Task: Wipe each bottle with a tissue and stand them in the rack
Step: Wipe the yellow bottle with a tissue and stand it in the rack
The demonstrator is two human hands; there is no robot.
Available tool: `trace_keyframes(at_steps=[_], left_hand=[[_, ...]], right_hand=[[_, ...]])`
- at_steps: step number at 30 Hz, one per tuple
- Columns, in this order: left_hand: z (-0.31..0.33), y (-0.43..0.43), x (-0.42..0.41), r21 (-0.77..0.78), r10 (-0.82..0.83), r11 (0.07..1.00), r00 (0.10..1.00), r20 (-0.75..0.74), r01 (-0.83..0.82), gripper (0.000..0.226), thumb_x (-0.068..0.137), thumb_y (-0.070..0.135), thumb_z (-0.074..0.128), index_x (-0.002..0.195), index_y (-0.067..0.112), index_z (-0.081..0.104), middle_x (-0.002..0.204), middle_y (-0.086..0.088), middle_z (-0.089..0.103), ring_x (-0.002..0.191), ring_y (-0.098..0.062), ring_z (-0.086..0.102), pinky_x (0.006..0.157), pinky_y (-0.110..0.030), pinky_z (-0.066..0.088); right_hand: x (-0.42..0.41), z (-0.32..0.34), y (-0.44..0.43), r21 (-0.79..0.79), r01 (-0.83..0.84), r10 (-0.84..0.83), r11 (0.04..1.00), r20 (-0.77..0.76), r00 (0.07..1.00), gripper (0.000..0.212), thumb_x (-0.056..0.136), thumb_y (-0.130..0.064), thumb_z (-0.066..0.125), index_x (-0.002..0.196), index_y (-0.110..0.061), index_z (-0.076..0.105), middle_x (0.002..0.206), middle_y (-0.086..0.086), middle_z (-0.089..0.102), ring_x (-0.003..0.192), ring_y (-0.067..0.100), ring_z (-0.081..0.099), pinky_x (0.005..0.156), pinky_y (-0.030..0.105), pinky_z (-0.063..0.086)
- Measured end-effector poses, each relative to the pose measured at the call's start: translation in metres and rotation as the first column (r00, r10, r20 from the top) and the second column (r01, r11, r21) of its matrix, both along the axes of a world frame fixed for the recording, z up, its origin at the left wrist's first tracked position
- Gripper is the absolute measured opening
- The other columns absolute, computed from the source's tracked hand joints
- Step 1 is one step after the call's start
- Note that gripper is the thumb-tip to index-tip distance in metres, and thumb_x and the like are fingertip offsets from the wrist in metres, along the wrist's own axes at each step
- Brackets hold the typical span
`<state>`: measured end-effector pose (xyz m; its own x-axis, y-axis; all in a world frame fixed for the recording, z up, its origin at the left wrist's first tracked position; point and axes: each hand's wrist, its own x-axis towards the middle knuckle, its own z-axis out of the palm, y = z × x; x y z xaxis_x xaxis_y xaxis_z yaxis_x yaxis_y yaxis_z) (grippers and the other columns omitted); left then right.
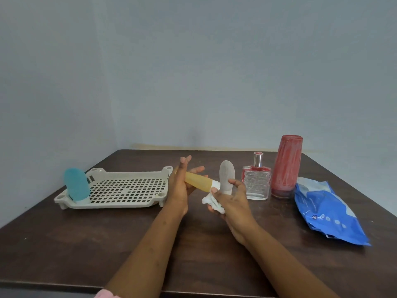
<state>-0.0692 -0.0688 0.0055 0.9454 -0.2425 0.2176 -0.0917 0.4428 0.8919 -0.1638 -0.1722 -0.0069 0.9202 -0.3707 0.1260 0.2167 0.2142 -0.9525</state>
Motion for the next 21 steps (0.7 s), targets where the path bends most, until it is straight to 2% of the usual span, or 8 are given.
trace_keyframes(at_steps=[4,6,8,10,12,14,18,21], left_hand=[[0.001,0.002,0.001,0.048,0.088,0.995,0.996,-0.012,-0.087,0.078,0.069,0.068,0.052,0.130,0.019,0.056,0.090,-0.011,0.076,0.090,-0.036,0.071,0.085,-0.042,0.056],[0.001,0.002,0.001,0.086,0.093,0.992,0.995,-0.033,-0.090,0.079,0.066,0.071,0.052,0.125,0.020,0.060,0.089,-0.009,0.076,0.090,-0.035,0.071,0.090,-0.045,0.055],[0.001,0.002,0.000,0.128,0.063,0.990,0.997,-0.047,-0.056,0.077,0.064,0.072,0.052,0.120,0.020,0.062,0.091,-0.008,0.076,0.084,-0.031,0.073,0.087,-0.042,0.056],[0.001,-0.001,-0.003,0.159,0.028,0.987,0.998,-0.061,-0.018,0.079,0.060,0.074,0.055,0.117,0.021,0.063,0.094,-0.009,0.076,0.084,-0.028,0.073,0.082,-0.038,0.057],[-0.001,-0.002,-0.002,0.158,0.017,0.987,0.995,-0.099,-0.001,0.085,0.054,0.076,0.059,0.116,0.019,0.064,0.095,-0.012,0.075,0.090,-0.032,0.072,0.084,-0.043,0.057],[0.000,-0.001,0.001,0.154,0.020,0.988,0.991,-0.135,0.001,0.084,0.057,0.074,0.060,0.117,0.016,0.063,0.096,-0.014,0.074,0.094,-0.034,0.071,0.088,-0.048,0.056],[0.000,0.000,0.005,0.129,0.006,0.991,0.975,-0.221,0.023,0.074,0.072,0.069,0.057,0.119,0.013,0.061,0.099,-0.017,0.073,0.089,-0.030,0.072,0.075,-0.040,0.058],[-0.001,0.000,0.006,0.120,0.001,0.992,0.967,-0.255,0.031,0.065,0.082,0.065,0.054,0.119,0.012,0.060,0.099,-0.016,0.072,0.081,-0.029,0.073,0.071,-0.038,0.058]], right_hand=[[0.004,-0.003,-0.006,-0.056,0.196,-0.187,0.979,0.141,0.972,0.028,0.088,-0.013,0.062,0.106,-0.023,0.044,0.073,0.012,0.070,0.064,0.019,0.066,0.060,0.028,0.053],[0.005,-0.004,-0.008,-0.171,0.331,-0.290,0.928,0.227,0.930,0.017,0.086,-0.013,0.065,0.095,-0.021,0.052,0.082,0.007,0.069,0.075,0.016,0.067,0.064,0.025,0.052],[0.004,-0.005,-0.008,-0.343,0.416,-0.328,0.842,0.287,0.900,0.013,0.084,-0.016,0.068,0.088,-0.025,0.059,0.087,-0.007,0.067,0.082,0.004,0.064,0.069,0.015,0.048],[0.002,-0.005,-0.006,-0.542,0.434,-0.270,0.720,0.358,0.894,0.014,0.083,-0.015,0.069,0.090,-0.026,0.064,0.092,-0.014,0.065,0.089,-0.008,0.057,0.072,0.005,0.041],[0.002,-0.006,-0.003,-0.711,0.434,-0.135,0.554,0.438,0.889,0.018,0.083,-0.010,0.068,0.099,-0.020,0.068,0.104,-0.016,0.059,0.099,-0.016,0.049,0.081,-0.001,0.034],[0.004,-0.011,0.001,-0.802,0.421,0.002,0.423,0.466,0.885,0.024,0.082,-0.005,0.065,0.104,-0.014,0.069,0.112,-0.010,0.056,0.105,-0.012,0.044,0.090,0.001,0.031],[0.006,-0.012,0.004,-0.854,0.410,0.067,0.320,0.452,0.889,0.029,0.079,0.000,0.063,0.104,-0.011,0.070,0.103,0.001,0.061,0.097,-0.002,0.045,0.087,0.003,0.032],[0.002,-0.009,0.000,-0.879,0.394,0.066,0.269,0.425,0.903,0.024,0.077,0.000,0.064,0.094,-0.015,0.072,0.093,-0.002,0.063,0.089,0.006,0.048,0.076,0.016,0.039]])
